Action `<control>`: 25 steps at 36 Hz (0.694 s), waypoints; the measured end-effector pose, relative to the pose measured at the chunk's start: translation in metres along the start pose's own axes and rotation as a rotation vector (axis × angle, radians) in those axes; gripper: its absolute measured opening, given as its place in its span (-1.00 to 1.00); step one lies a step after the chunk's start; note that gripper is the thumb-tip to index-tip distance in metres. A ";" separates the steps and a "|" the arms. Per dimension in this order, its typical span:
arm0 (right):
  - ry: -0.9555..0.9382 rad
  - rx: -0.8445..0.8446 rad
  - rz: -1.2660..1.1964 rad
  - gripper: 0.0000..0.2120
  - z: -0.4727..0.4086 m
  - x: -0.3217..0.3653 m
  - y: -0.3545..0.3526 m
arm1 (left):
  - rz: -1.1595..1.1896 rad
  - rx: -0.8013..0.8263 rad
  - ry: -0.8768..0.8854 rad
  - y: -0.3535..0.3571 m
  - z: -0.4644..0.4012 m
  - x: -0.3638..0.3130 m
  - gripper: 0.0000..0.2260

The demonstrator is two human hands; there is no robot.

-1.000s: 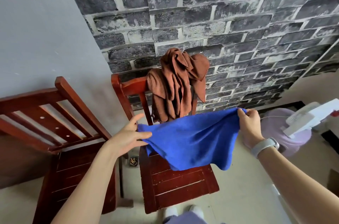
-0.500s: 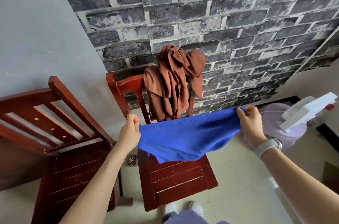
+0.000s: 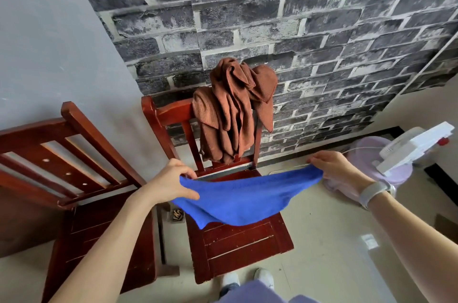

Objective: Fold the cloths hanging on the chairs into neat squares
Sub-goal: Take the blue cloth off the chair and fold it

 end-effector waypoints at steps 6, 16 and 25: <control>-0.020 0.161 0.006 -0.80 0.005 0.006 0.008 | -0.263 -0.029 0.028 0.006 -0.003 0.008 -0.83; -0.062 0.496 0.417 -0.77 0.003 -0.002 0.030 | -0.377 -0.415 -0.065 0.000 -0.006 0.020 -0.81; -0.201 0.272 0.796 -0.75 -0.024 0.015 0.040 | -0.287 -0.593 -0.168 -0.019 -0.015 0.019 -0.77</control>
Point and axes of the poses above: each hand's wrist, its own z-axis away from the middle knuckle, its own y-axis out of the palm, x = y × z, the point moved 4 cm from there along -z, towards the middle knuckle, and after that the axes turned 15 degrees about -y, right-handed, at the moved point
